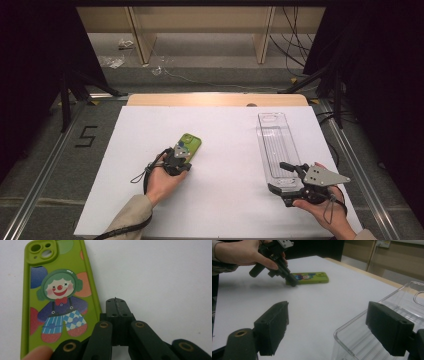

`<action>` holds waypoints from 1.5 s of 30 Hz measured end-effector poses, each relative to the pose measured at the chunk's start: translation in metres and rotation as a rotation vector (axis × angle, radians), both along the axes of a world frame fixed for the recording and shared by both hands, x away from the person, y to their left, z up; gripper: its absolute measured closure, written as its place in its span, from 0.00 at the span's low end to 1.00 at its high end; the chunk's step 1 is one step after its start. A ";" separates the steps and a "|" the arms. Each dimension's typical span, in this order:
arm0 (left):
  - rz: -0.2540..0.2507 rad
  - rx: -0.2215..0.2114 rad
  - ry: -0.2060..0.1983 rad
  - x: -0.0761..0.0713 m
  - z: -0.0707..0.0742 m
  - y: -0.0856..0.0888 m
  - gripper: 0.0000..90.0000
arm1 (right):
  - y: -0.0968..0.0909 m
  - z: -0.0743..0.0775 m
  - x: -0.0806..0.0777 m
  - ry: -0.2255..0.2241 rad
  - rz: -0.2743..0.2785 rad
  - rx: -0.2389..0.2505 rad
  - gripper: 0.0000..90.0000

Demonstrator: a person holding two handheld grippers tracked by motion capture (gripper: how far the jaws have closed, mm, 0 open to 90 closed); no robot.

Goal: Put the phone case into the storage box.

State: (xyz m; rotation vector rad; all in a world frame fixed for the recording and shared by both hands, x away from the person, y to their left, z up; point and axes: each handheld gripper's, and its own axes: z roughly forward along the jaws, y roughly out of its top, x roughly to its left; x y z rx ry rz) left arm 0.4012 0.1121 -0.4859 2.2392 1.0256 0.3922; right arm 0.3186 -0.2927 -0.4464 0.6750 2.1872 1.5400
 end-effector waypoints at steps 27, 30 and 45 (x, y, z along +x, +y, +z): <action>0.029 0.053 -0.090 0.004 0.027 0.008 0.69 | 0.000 0.000 0.000 0.001 0.003 -0.001 0.22; 0.045 0.059 -0.064 0.012 0.028 0.012 0.54 | 0.000 0.000 0.000 0.000 0.000 0.000 0.22; 0.071 0.098 0.040 0.050 0.023 0.017 0.05 | -0.001 0.001 0.001 -0.006 -0.006 0.005 0.22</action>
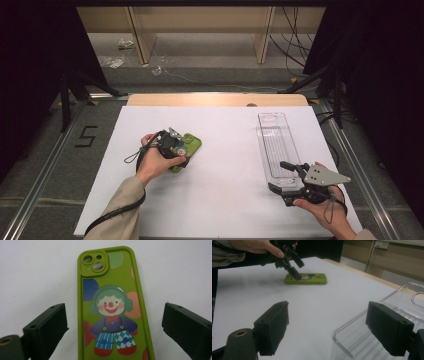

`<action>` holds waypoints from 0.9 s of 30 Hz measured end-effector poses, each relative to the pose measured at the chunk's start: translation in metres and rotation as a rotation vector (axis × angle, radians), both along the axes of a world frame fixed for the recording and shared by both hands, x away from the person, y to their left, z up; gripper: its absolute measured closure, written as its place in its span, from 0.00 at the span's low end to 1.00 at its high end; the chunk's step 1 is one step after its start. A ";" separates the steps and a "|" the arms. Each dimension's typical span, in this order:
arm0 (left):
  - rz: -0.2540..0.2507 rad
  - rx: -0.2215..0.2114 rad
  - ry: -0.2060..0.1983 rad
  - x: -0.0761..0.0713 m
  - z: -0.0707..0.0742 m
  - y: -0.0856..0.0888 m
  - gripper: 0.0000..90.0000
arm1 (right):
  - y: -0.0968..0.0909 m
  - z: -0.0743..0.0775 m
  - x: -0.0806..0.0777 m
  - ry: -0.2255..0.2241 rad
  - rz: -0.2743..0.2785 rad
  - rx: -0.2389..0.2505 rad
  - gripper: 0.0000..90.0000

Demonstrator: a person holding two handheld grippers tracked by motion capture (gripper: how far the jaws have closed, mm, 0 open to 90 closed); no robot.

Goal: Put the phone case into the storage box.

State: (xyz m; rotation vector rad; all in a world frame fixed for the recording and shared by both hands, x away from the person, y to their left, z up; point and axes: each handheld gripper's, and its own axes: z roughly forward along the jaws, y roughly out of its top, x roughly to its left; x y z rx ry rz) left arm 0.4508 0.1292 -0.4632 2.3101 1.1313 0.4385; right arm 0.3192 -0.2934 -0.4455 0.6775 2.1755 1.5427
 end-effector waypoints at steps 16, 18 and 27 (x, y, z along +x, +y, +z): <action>0.061 0.039 0.098 0.020 -0.008 -0.011 0.01 | 0.000 0.000 0.000 0.004 0.000 0.002 0.22; 0.060 0.046 0.105 0.021 -0.009 -0.012 0.01 | 0.000 0.000 0.000 0.004 0.003 0.003 0.21; 0.065 0.057 0.154 0.027 -0.016 -0.009 0.03 | 0.000 -0.001 0.001 0.008 0.001 -0.002 0.22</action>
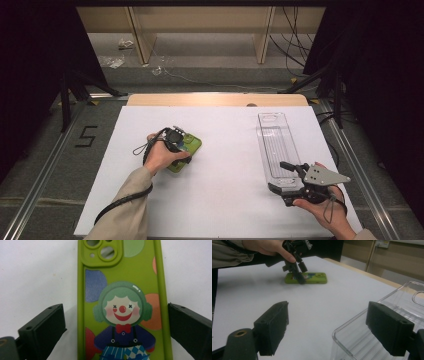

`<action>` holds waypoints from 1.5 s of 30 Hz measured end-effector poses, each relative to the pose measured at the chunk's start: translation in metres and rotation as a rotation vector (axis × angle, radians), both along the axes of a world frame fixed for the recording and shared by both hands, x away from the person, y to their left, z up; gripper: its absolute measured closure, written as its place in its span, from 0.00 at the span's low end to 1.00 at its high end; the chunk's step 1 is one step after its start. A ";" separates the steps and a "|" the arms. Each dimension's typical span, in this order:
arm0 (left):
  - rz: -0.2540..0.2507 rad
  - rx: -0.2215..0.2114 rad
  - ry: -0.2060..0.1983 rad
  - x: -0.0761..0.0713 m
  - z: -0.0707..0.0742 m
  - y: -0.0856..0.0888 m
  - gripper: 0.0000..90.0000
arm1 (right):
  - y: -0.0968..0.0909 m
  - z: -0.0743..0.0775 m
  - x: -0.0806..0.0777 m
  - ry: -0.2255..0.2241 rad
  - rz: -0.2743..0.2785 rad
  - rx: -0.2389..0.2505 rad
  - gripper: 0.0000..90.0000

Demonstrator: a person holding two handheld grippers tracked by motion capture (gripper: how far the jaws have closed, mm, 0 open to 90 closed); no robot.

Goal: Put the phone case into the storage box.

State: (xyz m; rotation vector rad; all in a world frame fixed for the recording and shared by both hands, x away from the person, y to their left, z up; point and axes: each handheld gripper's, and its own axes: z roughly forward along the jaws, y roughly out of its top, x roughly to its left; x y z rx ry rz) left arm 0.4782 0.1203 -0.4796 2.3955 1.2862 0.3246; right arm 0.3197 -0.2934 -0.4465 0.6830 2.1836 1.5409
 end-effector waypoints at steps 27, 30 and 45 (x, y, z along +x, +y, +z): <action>-0.005 -0.022 0.043 0.002 0.003 -0.001 0.16 | 0.001 -0.001 0.000 0.005 0.005 -0.005 0.21; -0.002 -0.021 0.045 0.002 0.004 -0.002 0.17 | 0.000 -0.001 0.000 0.006 0.006 -0.006 0.21; 0.012 -0.022 0.043 0.001 0.004 -0.002 0.18 | 0.001 -0.001 0.000 0.004 0.006 -0.006 0.21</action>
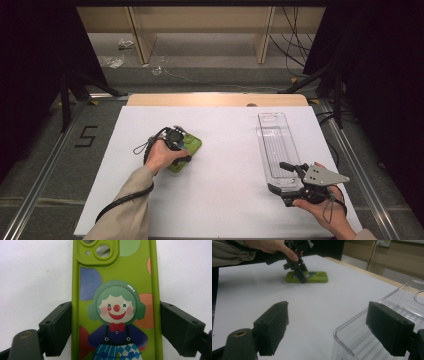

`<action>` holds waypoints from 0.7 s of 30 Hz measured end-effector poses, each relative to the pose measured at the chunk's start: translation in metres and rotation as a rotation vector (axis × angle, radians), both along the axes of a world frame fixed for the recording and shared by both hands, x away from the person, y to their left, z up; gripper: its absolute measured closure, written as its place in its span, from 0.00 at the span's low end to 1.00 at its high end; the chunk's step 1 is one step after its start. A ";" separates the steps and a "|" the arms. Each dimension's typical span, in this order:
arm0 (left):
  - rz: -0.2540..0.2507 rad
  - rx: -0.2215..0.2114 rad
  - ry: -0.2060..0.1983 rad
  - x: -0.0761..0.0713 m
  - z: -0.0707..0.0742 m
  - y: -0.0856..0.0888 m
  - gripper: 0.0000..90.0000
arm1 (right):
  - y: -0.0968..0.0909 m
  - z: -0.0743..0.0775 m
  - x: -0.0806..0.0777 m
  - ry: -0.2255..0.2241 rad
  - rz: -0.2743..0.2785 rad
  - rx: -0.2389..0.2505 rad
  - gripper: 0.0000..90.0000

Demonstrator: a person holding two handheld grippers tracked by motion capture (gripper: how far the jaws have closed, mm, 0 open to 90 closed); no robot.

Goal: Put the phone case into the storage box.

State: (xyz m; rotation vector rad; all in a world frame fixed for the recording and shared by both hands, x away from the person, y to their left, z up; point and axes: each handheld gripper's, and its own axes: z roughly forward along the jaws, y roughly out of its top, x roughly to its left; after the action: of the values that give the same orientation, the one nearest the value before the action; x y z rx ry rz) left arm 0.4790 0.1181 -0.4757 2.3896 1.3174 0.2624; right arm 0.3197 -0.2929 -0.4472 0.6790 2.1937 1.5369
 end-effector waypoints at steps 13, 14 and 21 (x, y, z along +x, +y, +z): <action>-0.007 -0.023 -0.030 -0.005 0.001 0.001 0.18 | 0.001 0.001 0.000 -0.005 0.002 0.008 0.21; -0.007 -0.028 -0.040 -0.006 0.002 0.001 0.18 | 0.001 0.001 0.000 -0.005 0.001 0.010 0.21; -0.001 -0.076 -0.103 -0.014 0.010 0.002 0.18 | 0.001 0.003 -0.001 -0.010 -0.002 0.017 0.21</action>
State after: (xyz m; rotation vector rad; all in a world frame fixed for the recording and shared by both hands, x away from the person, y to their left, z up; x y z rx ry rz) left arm 0.4655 0.1206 -0.4658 2.2825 1.2571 0.3245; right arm 0.3191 -0.2923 -0.4447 0.6767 2.1747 1.5562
